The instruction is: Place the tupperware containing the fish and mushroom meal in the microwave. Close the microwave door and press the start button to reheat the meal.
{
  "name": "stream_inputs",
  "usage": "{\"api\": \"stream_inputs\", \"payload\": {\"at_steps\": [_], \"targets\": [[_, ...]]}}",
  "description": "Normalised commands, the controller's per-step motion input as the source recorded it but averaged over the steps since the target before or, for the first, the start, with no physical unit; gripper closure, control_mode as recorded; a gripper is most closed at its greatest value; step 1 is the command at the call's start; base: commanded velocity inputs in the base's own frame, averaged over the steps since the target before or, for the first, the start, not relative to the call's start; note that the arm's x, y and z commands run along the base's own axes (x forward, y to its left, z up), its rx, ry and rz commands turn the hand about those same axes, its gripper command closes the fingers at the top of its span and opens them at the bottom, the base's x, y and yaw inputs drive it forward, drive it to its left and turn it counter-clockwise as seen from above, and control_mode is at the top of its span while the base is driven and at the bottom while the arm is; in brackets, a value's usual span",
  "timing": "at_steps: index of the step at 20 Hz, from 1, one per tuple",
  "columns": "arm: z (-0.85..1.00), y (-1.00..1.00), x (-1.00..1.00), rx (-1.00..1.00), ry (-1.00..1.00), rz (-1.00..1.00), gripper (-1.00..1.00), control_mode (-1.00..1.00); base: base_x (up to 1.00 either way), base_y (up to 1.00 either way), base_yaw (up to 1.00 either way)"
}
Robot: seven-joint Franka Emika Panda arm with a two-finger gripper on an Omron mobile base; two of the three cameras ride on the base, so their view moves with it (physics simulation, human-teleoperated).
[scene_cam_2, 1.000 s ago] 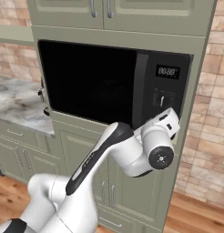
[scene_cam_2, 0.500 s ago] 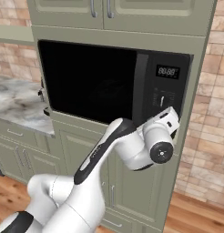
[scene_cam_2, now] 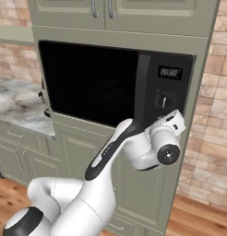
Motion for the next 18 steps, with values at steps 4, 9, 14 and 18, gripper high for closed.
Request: {"api": "stream_inputs", "payload": {"at_steps": [4,9,14,18], "targets": [[-0.07,-0.16,0.21,0.0,0.0,0.0,1.0,-1.0,0.0,0.0,0.0],[-0.09,-0.14,0.22,0.0,0.0,0.0,1.0,-1.0,0.0,0.0,0.0],[-0.12,-0.11,0.24,0.0,0.0,0.0,1.0,-1.0,0.0,0.0,0.0],[-0.14,-0.1,0.31,0.0,0.0,0.0,1.0,-1.0,0.0,0.0,0.0]]}}
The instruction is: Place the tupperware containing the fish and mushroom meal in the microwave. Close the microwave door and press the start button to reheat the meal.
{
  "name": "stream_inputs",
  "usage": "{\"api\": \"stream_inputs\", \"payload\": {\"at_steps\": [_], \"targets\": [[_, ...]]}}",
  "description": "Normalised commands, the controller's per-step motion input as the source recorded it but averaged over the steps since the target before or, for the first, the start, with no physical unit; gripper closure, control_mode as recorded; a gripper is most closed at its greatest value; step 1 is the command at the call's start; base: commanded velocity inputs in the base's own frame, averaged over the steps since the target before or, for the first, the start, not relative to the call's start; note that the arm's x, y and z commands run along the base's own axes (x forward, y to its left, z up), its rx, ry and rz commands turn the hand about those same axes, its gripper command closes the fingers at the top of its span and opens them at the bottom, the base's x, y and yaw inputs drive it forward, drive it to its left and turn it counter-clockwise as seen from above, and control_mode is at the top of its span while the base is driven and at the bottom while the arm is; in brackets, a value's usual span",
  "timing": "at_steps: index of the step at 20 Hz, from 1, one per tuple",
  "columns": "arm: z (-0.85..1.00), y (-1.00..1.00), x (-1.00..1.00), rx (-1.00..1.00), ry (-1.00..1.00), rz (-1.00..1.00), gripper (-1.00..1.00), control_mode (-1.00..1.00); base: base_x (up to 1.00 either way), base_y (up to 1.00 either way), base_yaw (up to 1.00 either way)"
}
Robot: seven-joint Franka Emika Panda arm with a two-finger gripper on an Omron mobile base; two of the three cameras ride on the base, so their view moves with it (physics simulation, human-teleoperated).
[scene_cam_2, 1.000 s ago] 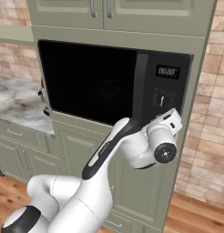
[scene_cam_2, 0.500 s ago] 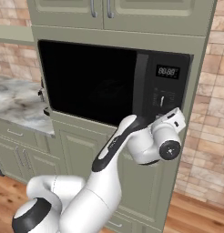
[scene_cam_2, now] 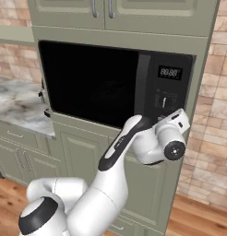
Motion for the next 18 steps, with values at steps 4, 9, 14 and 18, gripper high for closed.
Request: {"api": "stream_inputs", "payload": {"at_steps": [4,9,14,18], "targets": [[-0.16,-0.07,0.39,0.0,0.0,0.0,1.0,-1.0,0.0,0.0,0.0],[-0.03,-0.02,0.6,0.0,0.06,-0.06,1.0,-1.0,0.0,0.0,0.0],[0.0,-0.22,0.7,0.0,0.17,-0.06,1.0,-1.0,0.0,0.0,0.0],[0.0,-0.29,0.53,0.0,0.11,-0.02,1.0,-1.0,0.0,0.0,0.0]]}}
